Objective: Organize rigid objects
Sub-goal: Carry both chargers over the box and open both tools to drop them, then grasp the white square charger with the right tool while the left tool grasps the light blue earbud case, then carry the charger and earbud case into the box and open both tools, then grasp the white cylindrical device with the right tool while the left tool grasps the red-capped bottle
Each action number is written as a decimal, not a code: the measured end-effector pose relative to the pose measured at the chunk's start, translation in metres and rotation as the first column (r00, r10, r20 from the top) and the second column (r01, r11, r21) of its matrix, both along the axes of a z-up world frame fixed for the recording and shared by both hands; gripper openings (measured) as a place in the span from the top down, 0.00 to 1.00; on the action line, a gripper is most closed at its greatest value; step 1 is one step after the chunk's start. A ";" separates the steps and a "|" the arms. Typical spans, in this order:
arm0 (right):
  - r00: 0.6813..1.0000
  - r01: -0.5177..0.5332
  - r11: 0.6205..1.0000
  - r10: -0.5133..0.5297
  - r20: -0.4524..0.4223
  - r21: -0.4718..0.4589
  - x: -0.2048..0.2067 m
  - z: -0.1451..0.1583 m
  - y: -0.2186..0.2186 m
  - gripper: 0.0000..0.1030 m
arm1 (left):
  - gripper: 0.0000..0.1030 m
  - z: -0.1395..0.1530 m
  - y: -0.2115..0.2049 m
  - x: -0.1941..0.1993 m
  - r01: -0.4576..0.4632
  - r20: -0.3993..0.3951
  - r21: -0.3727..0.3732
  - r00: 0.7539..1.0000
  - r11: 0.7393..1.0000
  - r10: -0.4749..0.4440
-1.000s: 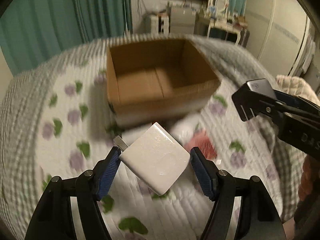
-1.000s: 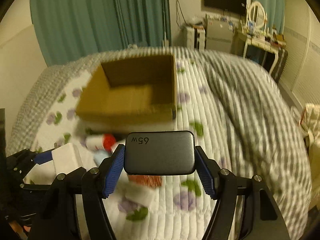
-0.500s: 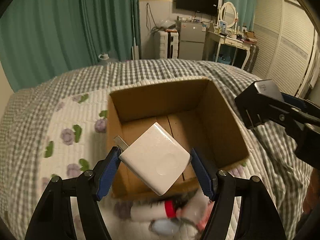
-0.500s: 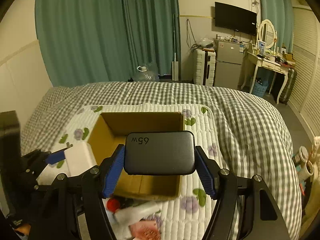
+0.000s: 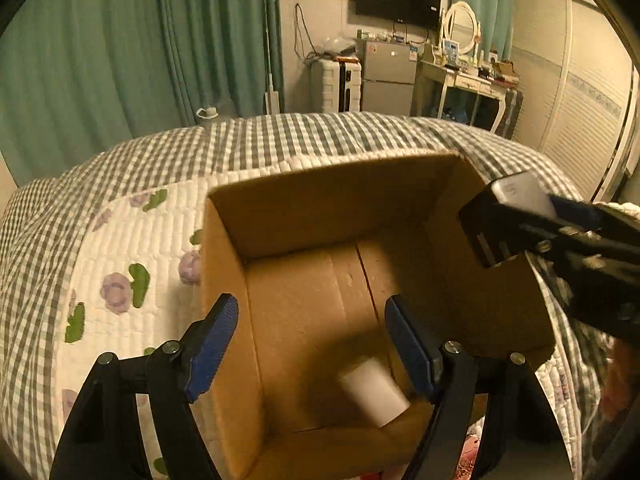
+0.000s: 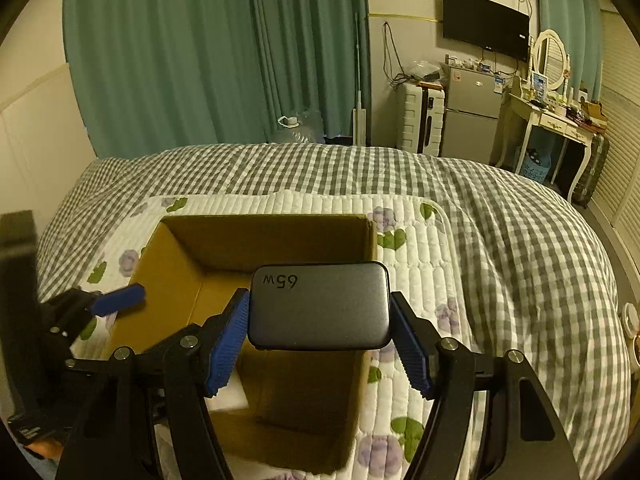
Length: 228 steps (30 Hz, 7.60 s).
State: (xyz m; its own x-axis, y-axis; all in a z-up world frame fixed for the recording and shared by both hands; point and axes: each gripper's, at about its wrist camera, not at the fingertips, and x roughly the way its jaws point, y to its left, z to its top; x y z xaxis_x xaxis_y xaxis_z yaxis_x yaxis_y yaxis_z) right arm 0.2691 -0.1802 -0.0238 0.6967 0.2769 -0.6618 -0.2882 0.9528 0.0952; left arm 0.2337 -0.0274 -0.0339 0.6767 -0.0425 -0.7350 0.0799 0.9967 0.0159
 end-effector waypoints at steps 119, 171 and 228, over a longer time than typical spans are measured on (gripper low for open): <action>0.997 0.064 0.998 -0.064 0.052 0.003 -0.133 0.090 0.011 0.45 | 0.46 0.088 0.013 -0.102 -0.028 0.144 0.003 0.989 1.000 0.028; 0.993 0.102 0.990 -0.107 -0.043 -0.101 -0.075 0.023 0.015 0.14 | 0.11 0.016 0.058 -0.112 -0.145 0.025 -0.019 0.989 0.989 0.145; 0.959 0.202 0.978 -0.206 -0.194 -0.041 -0.122 -0.088 -0.011 0.44 | 0.06 -0.108 -0.002 -0.074 0.011 -0.272 -0.010 0.962 1.000 -0.013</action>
